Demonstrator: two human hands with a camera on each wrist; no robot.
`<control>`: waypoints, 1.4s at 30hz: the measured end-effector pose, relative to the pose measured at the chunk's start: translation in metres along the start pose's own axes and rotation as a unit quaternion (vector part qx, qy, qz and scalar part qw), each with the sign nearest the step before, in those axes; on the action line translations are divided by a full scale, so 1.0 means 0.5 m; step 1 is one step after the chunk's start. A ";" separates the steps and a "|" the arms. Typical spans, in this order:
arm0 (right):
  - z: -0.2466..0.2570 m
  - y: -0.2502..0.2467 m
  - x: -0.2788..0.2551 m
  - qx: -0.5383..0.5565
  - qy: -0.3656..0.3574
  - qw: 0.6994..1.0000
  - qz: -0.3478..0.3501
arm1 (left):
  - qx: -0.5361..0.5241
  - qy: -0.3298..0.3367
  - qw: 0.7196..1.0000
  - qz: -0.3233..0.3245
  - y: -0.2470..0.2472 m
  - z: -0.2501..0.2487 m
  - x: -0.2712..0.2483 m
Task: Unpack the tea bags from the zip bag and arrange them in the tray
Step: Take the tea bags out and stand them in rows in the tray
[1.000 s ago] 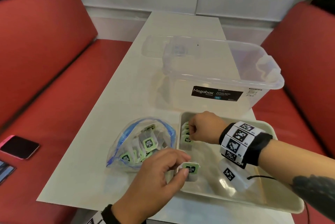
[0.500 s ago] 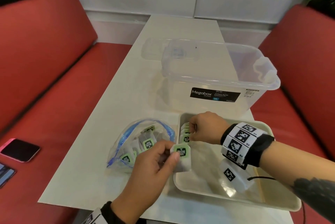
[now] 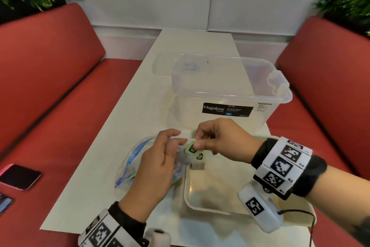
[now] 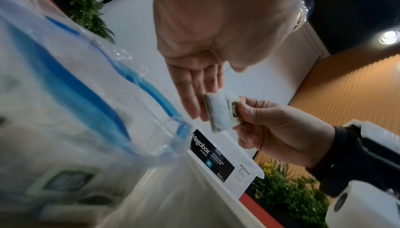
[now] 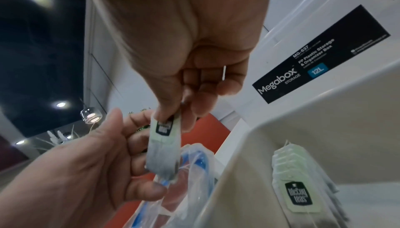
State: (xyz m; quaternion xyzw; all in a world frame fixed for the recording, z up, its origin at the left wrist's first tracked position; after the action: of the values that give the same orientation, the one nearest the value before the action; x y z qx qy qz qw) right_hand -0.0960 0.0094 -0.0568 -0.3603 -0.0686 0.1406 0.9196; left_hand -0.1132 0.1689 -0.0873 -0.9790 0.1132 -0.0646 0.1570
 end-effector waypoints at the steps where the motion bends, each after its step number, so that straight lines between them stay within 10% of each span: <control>1: -0.001 -0.005 -0.002 -0.004 0.002 1.000 -0.014 | -0.016 -0.009 1.000 0.002 -0.001 0.002 0.000; 26: -0.009 -0.034 -0.011 -0.195 0.036 0.979 0.035 | 0.168 0.005 0.985 0.046 0.013 0.016 0.005; 42: -0.115 0.077 0.055 -0.324 0.106 0.927 0.159 | 0.302 0.060 0.917 0.252 0.038 0.046 -0.070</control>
State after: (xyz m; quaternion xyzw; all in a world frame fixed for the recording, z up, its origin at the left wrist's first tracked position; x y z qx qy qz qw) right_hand -0.0648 0.0079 -0.1242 -0.6577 0.0452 0.2160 0.7203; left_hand -0.1469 0.1663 -0.1183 -0.8182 0.3402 -0.1124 0.4495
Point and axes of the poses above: each hand's wrist, its own x-axis towards the middle knuckle, its own y-axis out of the palm, z = x × y, the point moved 5 cm from there along x, towards the middle knuckle, and after that the axes turned 6 degrees about -y, right-handed, at the moved point
